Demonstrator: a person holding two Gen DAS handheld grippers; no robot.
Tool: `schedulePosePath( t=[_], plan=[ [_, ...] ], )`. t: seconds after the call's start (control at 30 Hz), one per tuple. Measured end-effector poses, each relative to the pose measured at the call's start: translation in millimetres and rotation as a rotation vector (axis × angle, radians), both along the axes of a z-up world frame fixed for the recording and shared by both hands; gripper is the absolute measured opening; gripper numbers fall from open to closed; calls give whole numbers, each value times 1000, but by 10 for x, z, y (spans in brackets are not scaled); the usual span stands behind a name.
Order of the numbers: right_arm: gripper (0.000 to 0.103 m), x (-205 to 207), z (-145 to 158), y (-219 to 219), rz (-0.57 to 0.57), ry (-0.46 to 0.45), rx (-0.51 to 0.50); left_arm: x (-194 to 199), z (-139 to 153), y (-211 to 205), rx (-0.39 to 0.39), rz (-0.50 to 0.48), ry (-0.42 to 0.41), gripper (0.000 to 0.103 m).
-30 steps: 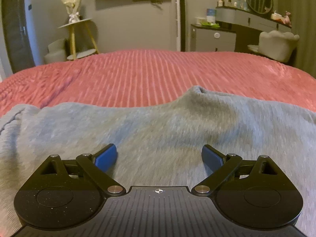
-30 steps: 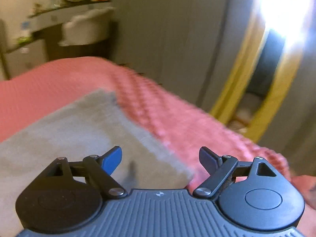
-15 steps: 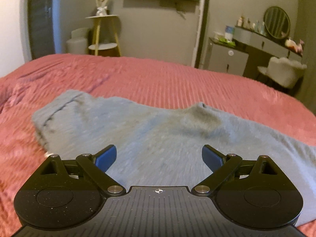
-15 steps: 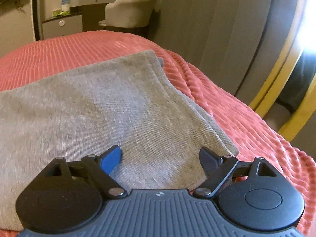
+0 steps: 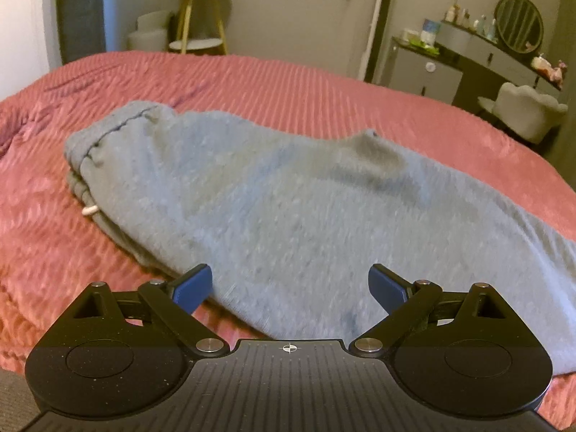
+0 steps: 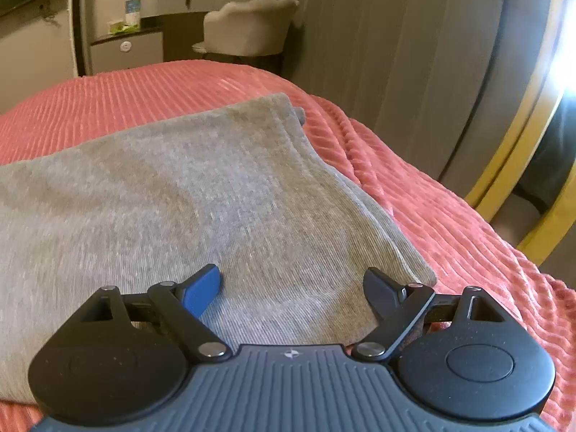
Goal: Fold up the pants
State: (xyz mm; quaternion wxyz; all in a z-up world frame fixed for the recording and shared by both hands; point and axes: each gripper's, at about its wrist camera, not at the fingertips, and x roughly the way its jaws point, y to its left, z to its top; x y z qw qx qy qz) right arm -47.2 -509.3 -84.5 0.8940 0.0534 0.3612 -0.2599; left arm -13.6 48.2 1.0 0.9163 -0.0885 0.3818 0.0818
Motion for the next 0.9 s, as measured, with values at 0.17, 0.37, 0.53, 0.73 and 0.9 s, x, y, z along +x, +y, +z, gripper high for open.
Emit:
schedulePosePath(
  t=[0.17,0.37,0.53,0.73,0.9],
  plan=[
    [86,-56,73,-53,14,1,11,23,-29,18,-7,20,14,97],
    [86,-422,268,-198,-178,-55,7,81,-88,10,-27,22,42,97],
    [86,-909,395,-497,-169,-304,336,130,-179,41,-79,32,72,97],
    [43,-1043,263,-859,-228,-485,711,135,-197,58,-107,38,81,97],
    [39,-864,33,-889,-305,-407,769,140,-204,76,-119,38,92,97]
  ],
)
